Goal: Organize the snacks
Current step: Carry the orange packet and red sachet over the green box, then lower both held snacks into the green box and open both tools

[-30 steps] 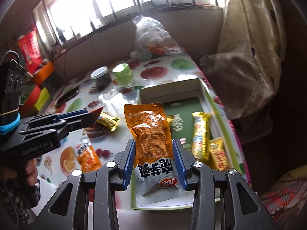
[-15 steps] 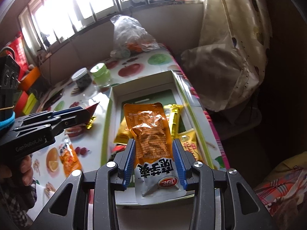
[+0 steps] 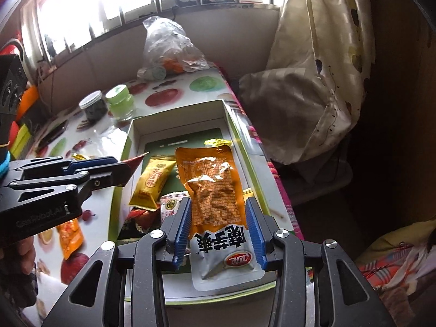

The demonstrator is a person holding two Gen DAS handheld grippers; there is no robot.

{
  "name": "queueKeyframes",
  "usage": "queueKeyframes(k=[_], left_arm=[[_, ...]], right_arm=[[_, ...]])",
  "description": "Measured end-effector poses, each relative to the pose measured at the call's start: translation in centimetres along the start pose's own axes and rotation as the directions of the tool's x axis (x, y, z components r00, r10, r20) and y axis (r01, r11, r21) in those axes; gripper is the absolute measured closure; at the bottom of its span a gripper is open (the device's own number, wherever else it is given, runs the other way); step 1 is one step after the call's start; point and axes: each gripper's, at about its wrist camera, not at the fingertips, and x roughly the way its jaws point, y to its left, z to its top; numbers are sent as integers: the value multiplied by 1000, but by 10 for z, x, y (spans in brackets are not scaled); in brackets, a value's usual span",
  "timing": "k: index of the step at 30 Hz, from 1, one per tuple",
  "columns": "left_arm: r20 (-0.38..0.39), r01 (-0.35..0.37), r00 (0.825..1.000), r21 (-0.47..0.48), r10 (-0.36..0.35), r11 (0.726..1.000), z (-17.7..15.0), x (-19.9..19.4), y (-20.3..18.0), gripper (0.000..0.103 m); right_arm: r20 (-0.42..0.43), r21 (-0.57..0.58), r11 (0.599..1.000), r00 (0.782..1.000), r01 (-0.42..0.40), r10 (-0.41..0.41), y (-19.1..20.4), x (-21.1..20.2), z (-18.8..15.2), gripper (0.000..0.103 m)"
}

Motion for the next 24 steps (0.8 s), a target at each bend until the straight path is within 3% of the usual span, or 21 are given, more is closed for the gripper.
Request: queueKeyframes(k=[19,24], left_arm=[[-17,-5,1000,10,6,1000,1,13,-5,79],[-26,-13,1000,7,13,1000,0,17,-7,73]], right_arm=[[-7,-2,1000,1000,27,-27,0,11,-1,60],[-8,-4,1000,1000,26,-26,0,11,-1,59]])
